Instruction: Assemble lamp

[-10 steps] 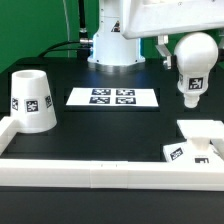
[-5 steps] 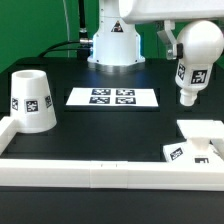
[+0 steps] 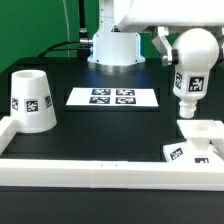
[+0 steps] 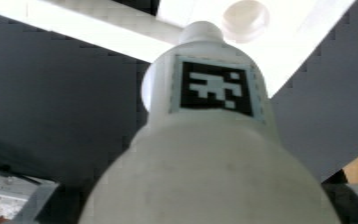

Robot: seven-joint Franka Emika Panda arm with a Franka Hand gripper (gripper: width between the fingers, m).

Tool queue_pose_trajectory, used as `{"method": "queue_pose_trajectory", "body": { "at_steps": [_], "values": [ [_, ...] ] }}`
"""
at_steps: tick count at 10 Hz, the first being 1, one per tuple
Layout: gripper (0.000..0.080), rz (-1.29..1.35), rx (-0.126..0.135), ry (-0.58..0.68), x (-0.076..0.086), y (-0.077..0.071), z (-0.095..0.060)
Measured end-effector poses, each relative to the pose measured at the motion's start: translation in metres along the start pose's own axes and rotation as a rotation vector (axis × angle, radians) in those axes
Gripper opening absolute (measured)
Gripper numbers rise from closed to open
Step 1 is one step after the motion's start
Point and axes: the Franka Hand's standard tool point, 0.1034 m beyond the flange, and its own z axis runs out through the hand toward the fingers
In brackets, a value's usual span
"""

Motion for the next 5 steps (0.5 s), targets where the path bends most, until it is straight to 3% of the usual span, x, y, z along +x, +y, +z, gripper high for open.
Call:
{"method": "queue_pose_trajectory", "body": {
  "at_steps": [5],
  "values": [
    [0.0578,-0.016,0.020,-0.023,-0.005,-0.017,0.012]
  ]
}}
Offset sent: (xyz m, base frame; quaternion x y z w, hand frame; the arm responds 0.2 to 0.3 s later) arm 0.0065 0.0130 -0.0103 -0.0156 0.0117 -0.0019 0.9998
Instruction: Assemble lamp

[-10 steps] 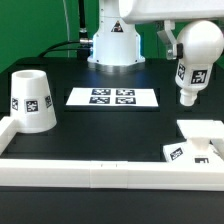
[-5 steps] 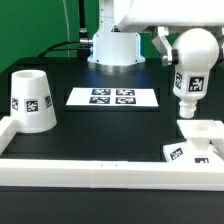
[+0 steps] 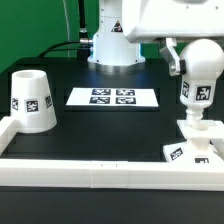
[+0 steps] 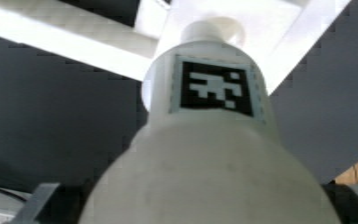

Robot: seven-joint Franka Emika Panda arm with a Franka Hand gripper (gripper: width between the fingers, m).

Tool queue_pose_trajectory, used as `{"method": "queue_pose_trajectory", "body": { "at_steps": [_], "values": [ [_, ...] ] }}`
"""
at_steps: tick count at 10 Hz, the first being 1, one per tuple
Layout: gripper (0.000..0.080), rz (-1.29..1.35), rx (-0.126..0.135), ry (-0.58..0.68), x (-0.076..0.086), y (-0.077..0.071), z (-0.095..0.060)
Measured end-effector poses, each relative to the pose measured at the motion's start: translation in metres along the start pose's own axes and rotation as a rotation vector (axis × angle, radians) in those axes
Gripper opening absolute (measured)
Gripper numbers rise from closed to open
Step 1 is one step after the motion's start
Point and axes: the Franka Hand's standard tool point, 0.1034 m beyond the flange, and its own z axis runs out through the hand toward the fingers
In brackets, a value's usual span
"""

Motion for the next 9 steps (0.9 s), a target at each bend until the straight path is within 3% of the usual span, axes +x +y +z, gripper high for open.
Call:
{"method": "queue_pose_trajectory", "body": {
  "at_steps": [9],
  "values": [
    [0.0578,-0.006,0.010,-0.020,-0.012,-0.007,0.018]
  ]
}}
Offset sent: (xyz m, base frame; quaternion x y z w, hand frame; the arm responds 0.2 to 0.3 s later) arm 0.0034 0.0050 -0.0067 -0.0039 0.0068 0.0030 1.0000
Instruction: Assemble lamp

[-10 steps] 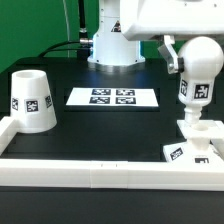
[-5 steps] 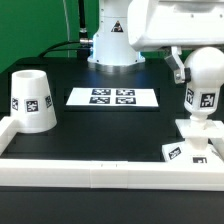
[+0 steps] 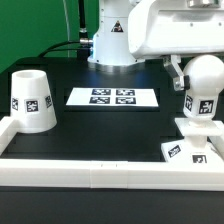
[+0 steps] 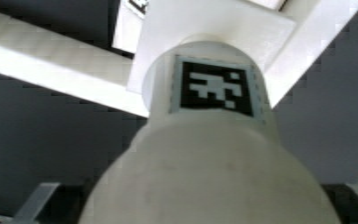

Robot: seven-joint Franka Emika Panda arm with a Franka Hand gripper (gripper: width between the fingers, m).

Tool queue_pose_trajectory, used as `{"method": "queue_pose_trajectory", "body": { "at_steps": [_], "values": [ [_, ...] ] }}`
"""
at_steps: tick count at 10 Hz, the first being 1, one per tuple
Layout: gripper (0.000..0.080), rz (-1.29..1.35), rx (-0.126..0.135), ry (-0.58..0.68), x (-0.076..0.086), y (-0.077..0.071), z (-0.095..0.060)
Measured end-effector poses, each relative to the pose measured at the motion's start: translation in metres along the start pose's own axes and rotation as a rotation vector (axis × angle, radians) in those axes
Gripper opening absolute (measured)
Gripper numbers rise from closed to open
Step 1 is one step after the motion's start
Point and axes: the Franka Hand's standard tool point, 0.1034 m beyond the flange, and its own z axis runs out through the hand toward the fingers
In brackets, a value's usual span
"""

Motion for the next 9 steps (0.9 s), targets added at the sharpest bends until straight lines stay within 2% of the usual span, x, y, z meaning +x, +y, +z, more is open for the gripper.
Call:
{"method": "queue_pose_trajectory", "body": {
  "at_steps": [3,5,6,9],
  "values": [
    [0.0578,-0.001,-0.019,0.049,0.0018,0.0019,0.0011],
    [0.0578,-0.001,-0.019,0.050,0.0019,0.0019,0.0011],
    [0.0668,-0.001,-0.019,0.049,0.0017,0.0019,0.0013],
    [0.0698,0.001,-0.023,0.052,0.0011,0.0048,-0.0051]
  ]
}}
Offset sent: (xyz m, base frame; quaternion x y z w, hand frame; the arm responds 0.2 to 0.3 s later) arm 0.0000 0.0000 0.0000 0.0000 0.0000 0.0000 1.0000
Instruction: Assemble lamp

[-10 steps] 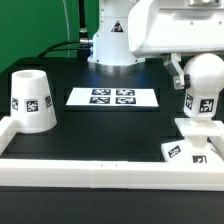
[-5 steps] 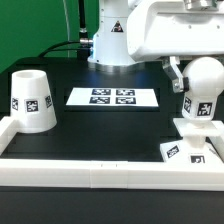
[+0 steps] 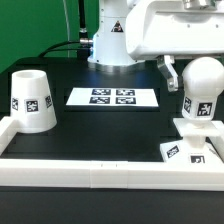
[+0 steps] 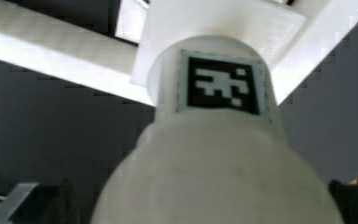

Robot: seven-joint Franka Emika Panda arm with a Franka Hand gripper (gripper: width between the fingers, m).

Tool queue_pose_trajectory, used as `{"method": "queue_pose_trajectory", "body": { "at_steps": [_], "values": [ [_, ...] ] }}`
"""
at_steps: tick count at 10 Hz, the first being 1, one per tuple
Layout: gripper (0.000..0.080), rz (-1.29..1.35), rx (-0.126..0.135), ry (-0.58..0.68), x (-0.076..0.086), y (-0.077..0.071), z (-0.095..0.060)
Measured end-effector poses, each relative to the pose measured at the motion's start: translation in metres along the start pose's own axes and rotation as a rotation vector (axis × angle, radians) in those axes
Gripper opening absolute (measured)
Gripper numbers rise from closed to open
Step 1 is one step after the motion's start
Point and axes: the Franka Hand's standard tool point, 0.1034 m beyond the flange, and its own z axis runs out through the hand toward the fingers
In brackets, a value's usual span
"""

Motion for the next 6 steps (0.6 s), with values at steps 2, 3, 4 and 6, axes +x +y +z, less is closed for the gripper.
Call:
{"method": "queue_pose_trajectory", "body": {
  "at_steps": [2,3,4,6],
  "values": [
    [0.0699,-0.001,-0.001,-0.002,0.006,0.002,-0.010],
    [0.0699,-0.001,0.001,-0.011,0.010,0.005,-0.018],
    [0.0699,-0.001,0.002,-0.018,0.013,0.006,-0.024],
    [0.0699,-0.001,0.014,-0.045,0.010,0.003,-0.022]
  ]
}}
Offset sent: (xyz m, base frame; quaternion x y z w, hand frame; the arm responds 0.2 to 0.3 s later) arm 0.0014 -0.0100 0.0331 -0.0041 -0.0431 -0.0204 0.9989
